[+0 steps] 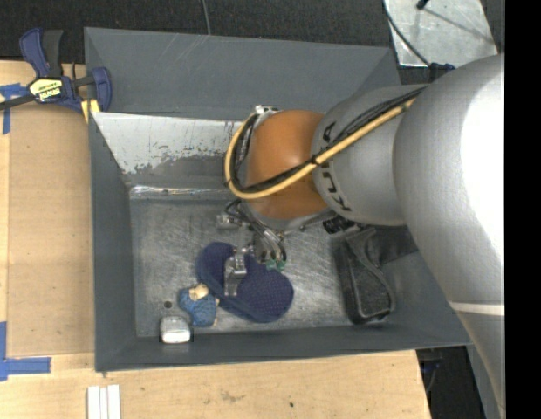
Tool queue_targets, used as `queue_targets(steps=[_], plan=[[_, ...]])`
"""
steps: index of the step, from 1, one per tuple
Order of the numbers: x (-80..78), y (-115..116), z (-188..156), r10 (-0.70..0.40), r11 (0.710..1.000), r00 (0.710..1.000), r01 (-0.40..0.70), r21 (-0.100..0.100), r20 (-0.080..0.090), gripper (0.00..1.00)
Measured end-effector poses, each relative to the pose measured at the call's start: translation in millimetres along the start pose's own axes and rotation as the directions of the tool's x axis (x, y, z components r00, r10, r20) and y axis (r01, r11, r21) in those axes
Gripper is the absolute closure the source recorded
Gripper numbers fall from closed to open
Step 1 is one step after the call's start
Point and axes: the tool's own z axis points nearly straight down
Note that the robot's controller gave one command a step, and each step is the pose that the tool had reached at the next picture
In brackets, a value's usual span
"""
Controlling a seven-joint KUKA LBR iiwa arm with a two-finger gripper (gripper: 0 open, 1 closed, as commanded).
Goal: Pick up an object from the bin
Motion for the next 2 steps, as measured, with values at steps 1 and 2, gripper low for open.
queue_targets(steps=[1, 2], plan=[[-2.0, -2.2, -3.4, 0.001, 1.0, 1.0, -0.001, -0.004, -0.001, 0.0], [-2.0, -0.4, -5.0, 0.0, 1.0, 1.0, 0.0, -0.006, -0.003, 1.0]])
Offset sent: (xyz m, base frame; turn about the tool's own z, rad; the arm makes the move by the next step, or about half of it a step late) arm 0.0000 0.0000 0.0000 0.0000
